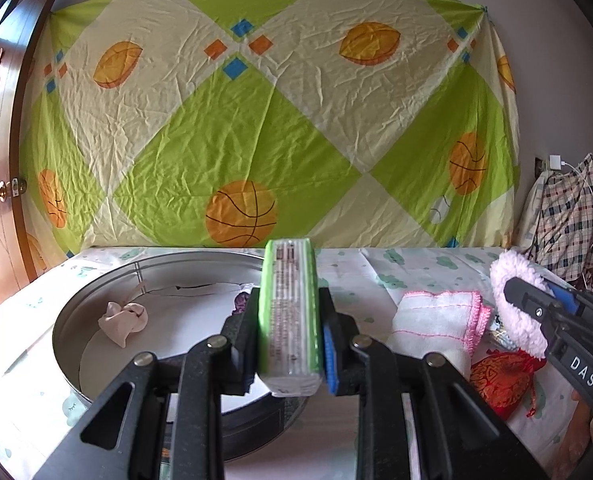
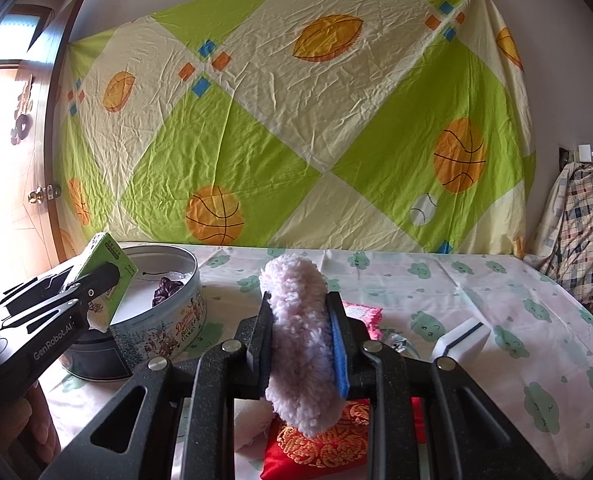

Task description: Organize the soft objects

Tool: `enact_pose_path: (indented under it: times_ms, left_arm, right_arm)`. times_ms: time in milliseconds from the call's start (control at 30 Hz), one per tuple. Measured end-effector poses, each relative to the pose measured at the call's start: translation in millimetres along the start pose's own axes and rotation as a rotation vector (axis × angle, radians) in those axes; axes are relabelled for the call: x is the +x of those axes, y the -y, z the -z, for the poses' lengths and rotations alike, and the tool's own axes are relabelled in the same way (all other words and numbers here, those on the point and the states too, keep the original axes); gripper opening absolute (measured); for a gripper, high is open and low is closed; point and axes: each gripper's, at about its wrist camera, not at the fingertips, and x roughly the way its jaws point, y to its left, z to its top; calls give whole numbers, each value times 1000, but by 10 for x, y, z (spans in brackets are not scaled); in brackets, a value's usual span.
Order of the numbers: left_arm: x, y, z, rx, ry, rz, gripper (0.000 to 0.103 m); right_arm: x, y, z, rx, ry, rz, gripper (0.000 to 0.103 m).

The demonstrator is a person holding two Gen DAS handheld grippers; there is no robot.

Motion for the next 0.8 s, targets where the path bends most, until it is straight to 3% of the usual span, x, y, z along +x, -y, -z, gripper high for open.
enact_pose_path:
  times_ms: [800]
  left_arm:
    - [-20,-373,15,-37,-15,-29,24]
  right_arm:
    - [162,-471,-12,-54,-30,-101,26]
